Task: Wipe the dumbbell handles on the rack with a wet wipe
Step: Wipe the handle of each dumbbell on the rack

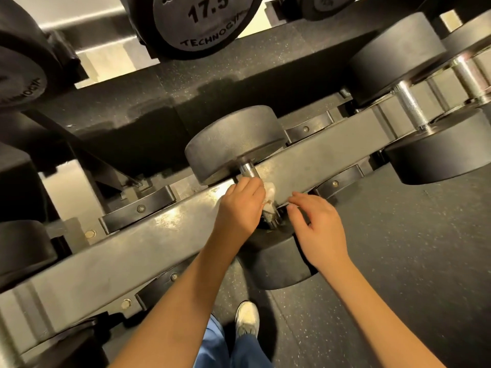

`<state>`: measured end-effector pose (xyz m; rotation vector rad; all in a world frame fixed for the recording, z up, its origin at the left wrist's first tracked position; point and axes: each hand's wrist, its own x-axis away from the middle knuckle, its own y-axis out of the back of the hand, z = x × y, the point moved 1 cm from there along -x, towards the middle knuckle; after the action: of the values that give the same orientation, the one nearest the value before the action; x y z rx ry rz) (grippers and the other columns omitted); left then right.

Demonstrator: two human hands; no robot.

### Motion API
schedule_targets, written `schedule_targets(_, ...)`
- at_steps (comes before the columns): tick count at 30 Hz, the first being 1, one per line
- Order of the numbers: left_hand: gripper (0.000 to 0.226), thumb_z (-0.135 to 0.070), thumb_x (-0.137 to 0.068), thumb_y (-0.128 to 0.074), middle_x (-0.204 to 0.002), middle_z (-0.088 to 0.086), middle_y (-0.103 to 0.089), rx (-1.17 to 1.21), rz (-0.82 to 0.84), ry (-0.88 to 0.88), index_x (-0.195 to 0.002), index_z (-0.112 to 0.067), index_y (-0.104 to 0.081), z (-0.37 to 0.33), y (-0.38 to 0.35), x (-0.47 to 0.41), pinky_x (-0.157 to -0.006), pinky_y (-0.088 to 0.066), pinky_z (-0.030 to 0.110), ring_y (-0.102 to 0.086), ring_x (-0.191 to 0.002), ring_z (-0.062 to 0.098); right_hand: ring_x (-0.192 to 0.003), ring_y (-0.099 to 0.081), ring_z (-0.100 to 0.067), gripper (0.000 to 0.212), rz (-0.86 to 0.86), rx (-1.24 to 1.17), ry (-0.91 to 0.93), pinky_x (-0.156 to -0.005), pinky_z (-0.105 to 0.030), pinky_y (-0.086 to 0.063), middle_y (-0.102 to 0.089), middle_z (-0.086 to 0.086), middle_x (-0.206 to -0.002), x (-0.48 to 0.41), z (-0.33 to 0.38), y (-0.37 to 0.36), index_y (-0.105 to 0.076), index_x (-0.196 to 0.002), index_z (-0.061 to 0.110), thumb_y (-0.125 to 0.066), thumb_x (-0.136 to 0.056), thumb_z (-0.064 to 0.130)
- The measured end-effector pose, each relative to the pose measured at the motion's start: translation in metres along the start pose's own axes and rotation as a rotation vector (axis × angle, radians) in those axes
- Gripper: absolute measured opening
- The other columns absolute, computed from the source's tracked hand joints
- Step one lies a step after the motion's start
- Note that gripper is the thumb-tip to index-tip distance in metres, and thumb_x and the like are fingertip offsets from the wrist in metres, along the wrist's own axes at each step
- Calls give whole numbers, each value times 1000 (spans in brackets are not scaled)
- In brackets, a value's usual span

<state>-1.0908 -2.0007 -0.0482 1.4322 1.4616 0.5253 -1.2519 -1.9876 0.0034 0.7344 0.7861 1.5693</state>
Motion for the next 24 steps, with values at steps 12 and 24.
schedule_targets(12, 16, 0, -90, -58, -83, 10, -58, 119, -115, 7, -102, -2, -70, 6, -5, 0, -65, -49, 24, -54, -73, 20, -141, -27, -17, 63, 15, 122, -122, -113, -35, -22, -31, -1, -154, 17, 1, -2, -41, -143, 23, -24, -91, 55)
schedule_targets(24, 19, 10, -81, -57, -84, 15, -59, 227, -27, 349, -95, 5, -67, -11, 5, 4, -57, -39, 18, -58, -68, 24, -126, -45, -18, 57, -52, 57, -75, -105, -39, -38, -56, -1, -130, 16, 1, -1, -59, -126, 17, -30, -90, 49)
